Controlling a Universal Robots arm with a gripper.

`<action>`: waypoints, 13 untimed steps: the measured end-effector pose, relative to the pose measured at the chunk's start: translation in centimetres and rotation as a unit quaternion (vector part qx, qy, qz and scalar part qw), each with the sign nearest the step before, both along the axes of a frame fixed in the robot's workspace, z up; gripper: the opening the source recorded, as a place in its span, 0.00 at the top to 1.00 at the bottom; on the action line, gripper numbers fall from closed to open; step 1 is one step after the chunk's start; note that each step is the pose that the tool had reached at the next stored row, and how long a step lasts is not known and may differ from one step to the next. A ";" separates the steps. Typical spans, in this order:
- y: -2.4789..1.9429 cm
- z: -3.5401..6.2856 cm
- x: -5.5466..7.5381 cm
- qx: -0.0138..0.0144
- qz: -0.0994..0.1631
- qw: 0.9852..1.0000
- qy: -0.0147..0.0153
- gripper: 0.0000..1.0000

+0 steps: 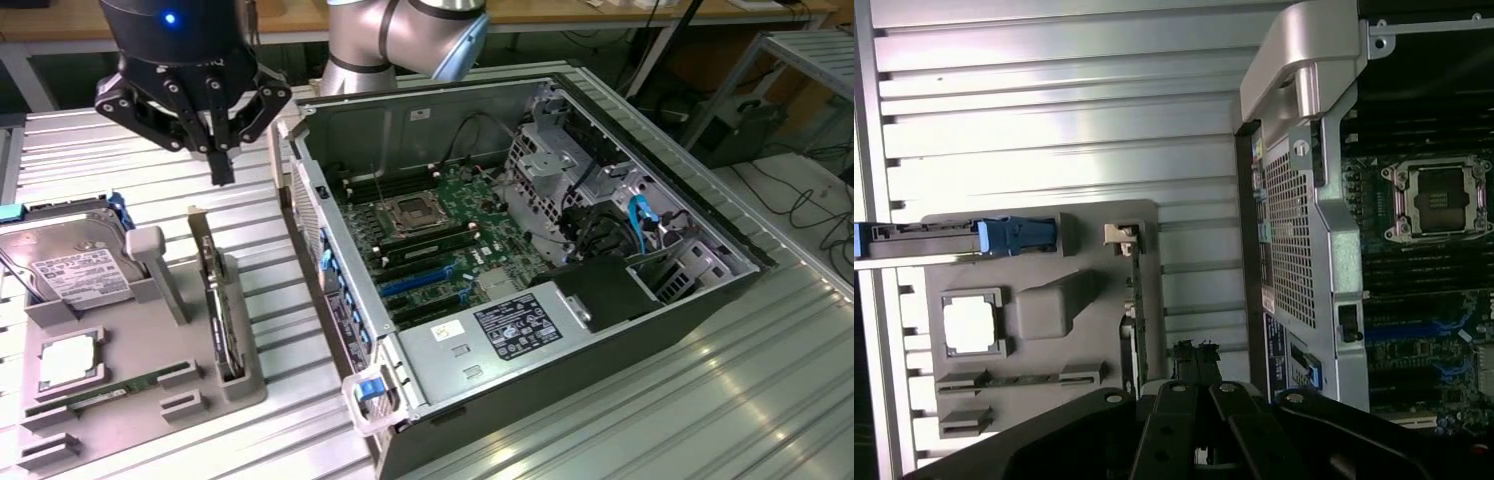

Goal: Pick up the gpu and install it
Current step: 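Reach for the gpu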

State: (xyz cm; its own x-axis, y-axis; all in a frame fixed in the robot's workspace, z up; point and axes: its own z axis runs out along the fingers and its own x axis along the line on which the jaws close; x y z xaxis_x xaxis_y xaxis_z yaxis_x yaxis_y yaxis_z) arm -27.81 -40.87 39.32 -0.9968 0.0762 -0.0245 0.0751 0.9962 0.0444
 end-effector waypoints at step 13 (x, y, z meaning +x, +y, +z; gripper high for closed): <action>-0.20 0.00 -1.1 0.000 0.000 1.000 0.000 0.89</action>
